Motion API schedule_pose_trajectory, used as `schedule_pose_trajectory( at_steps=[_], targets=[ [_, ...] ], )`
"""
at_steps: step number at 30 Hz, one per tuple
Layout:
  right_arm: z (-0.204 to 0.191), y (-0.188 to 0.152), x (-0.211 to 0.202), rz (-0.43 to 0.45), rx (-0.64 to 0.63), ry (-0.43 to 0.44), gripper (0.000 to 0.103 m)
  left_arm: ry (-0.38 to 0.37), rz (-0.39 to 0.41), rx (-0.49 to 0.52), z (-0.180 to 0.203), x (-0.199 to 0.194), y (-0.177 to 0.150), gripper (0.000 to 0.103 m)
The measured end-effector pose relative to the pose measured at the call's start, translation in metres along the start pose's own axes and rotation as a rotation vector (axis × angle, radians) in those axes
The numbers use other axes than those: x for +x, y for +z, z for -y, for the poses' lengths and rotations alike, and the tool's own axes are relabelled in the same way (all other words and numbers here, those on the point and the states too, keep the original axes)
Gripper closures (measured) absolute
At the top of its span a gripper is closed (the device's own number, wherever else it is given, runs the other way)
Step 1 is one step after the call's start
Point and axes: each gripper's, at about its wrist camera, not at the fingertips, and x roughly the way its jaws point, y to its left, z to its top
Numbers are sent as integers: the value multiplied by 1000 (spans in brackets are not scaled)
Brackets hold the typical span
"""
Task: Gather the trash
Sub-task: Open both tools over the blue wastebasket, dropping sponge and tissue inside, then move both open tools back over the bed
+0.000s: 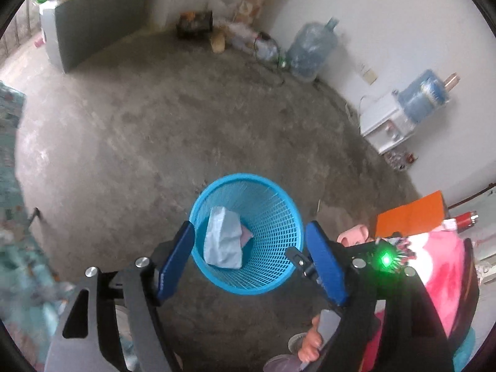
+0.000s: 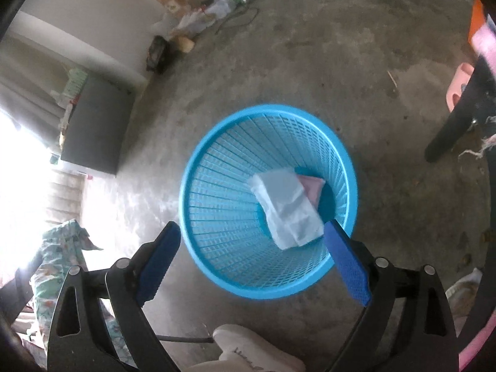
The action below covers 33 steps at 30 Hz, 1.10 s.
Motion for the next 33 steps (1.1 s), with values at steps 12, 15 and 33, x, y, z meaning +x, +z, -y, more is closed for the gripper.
schedule_pose_trajectory(
  at_steps=[12, 15, 33],
  targets=[
    [-177, -48, -105, 304, -553, -75, 8, 101, 153, 118, -47, -187, -100, 15],
    [-213, -83, -116, 352, -711, -136, 8, 191, 243, 69, -77, -239, -136, 5],
    [-293, -216, -173, 155, -1063, 464, 8, 281, 735, -206, -190, -407, -280, 5]
  ],
)
